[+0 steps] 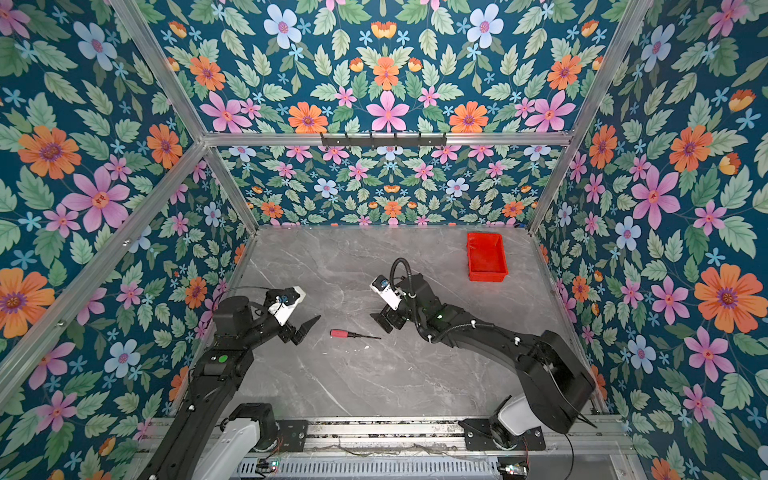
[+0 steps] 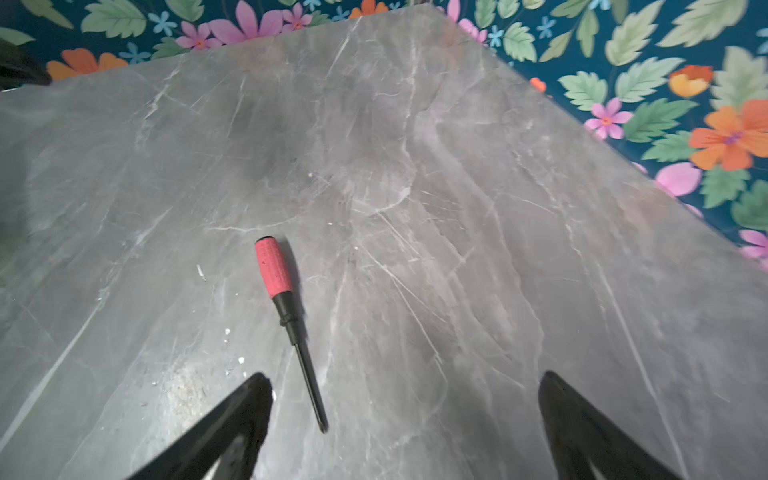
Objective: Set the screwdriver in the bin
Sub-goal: 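Reach the right gripper across toward the pink-handled screwdriver while the left arm lifts slightly, then close the right gripper on the screwdriver's pink handle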
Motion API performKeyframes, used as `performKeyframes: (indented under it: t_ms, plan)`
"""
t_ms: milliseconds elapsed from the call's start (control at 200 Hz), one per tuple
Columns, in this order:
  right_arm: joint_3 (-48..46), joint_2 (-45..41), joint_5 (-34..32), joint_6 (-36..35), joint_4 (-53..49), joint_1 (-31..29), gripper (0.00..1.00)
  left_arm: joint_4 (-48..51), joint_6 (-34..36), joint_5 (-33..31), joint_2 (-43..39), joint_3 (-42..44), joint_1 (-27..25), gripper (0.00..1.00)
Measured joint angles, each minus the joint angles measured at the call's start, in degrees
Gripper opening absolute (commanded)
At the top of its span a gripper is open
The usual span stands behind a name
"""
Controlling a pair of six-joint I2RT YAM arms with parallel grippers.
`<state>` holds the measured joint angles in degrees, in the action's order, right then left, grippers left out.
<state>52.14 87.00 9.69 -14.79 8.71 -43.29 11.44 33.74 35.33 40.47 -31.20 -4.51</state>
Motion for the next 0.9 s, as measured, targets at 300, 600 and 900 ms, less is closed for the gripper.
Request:
performKeyframes:
  t_ms: [300,600,900]
  plan:
    - [11.69,17.03,5.68,-2.21,-3.13,-4.98,0.99,12.63,9.88,1.46,-4.04,-1.05,0.02,1.00]
    - [19.41,27.76,7.06,-2.10,-4.59,-6.34,0.97,19.78,14.12,1.18,-6.93,-1.01,0.02,1.00]
    - [24.72,33.97,7.28,-2.08,-7.43,-6.62,0.63,21.66,15.08,0.94,-7.32,-0.15,0.02,1.00]
